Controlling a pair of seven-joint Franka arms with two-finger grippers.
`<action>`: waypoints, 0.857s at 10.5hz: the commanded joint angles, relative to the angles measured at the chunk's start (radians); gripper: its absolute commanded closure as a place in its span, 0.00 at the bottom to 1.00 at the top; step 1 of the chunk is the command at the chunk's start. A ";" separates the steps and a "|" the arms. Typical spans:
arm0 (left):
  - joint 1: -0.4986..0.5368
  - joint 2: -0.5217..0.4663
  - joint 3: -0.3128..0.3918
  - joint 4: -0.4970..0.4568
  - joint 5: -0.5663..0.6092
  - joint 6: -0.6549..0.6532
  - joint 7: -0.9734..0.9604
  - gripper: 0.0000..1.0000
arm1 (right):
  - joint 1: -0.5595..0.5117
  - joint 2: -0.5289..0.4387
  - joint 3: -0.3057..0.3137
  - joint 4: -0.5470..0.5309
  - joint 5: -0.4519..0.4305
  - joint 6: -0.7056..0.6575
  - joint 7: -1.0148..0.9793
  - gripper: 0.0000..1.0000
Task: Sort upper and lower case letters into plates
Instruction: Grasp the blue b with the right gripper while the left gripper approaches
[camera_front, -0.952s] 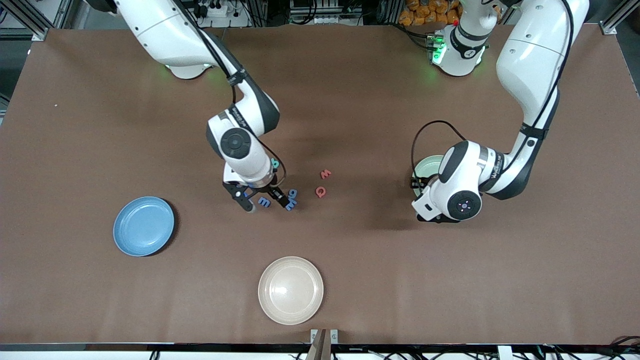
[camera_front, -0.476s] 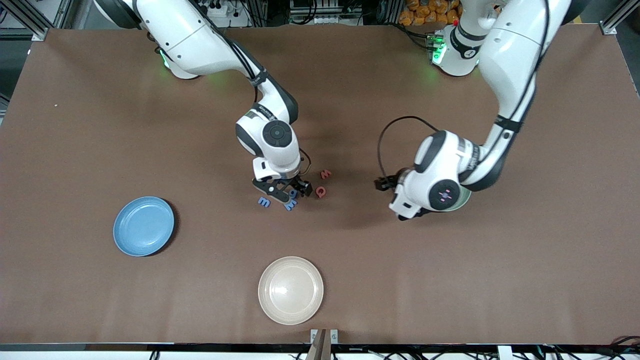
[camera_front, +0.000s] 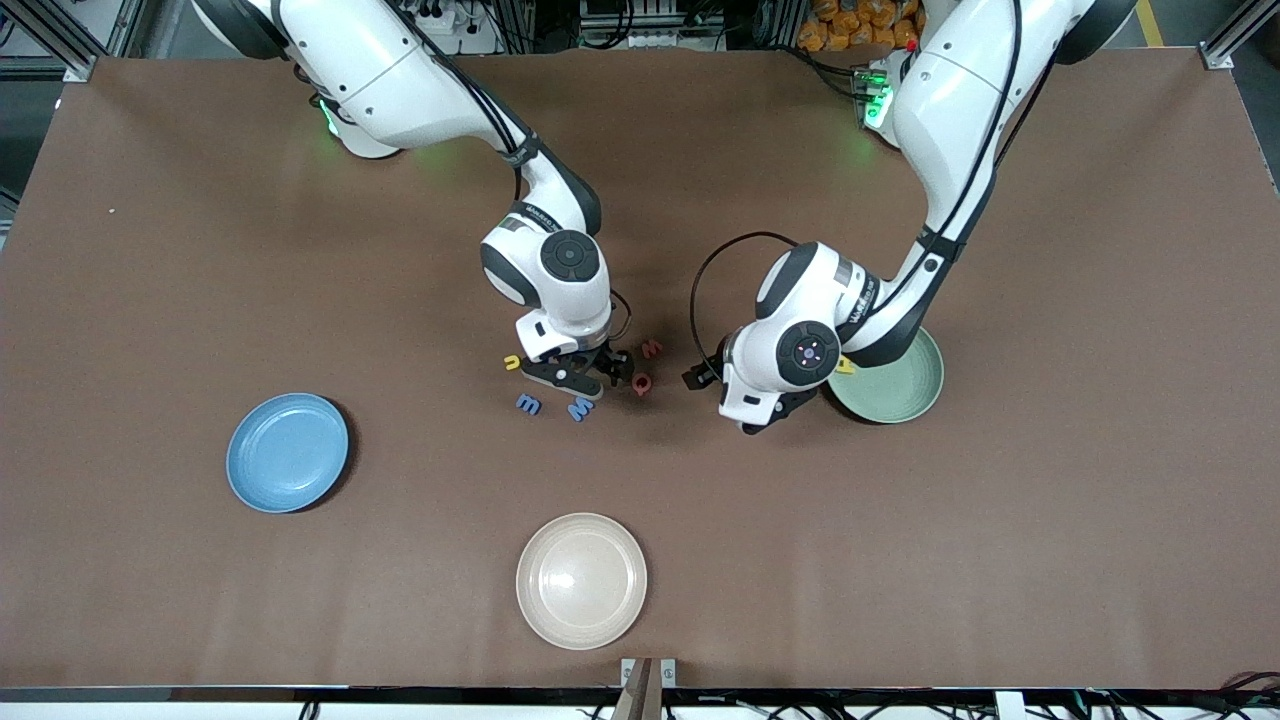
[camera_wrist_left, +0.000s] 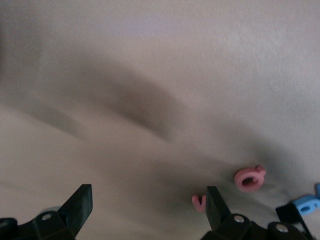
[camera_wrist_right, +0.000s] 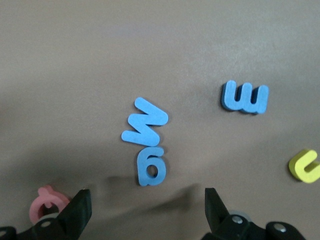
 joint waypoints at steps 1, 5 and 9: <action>-0.017 0.022 0.005 0.027 -0.030 0.023 -0.026 0.00 | -0.022 0.035 0.010 0.027 -0.030 0.001 -0.021 0.00; -0.039 0.037 0.011 0.045 -0.027 0.037 -0.029 0.00 | -0.023 0.056 0.010 0.030 -0.041 0.002 -0.017 0.00; -0.047 0.043 0.013 0.054 -0.022 0.037 -0.029 0.00 | -0.030 0.058 0.010 0.053 -0.039 0.001 -0.012 0.00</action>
